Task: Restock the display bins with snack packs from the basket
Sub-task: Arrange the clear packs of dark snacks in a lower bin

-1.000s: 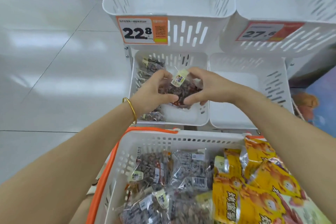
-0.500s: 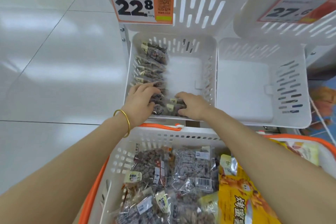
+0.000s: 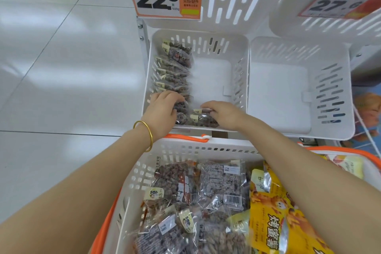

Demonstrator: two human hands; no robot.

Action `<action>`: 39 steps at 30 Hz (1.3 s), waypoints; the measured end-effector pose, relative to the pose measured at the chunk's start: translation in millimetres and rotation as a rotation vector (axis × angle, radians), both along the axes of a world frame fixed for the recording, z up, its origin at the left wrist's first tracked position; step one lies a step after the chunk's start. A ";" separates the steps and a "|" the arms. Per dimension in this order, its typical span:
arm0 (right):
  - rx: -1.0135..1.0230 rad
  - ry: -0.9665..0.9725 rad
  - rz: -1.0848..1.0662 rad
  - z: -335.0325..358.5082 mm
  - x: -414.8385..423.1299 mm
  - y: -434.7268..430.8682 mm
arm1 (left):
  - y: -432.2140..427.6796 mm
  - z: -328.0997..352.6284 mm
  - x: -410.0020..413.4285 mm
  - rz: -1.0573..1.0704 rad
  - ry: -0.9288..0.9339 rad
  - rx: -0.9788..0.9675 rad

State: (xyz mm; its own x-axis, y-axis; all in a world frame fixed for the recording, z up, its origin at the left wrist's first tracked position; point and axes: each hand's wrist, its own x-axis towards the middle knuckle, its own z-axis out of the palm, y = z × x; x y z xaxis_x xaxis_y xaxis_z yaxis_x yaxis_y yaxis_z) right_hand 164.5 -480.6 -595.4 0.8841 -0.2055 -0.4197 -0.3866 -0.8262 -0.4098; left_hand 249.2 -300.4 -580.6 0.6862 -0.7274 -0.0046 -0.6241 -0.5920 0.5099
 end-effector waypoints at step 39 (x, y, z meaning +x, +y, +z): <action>0.225 -0.395 -0.731 52.2 -170.9 109.7 | 69.5 45.9 -131.9 0.447 0.580 0.243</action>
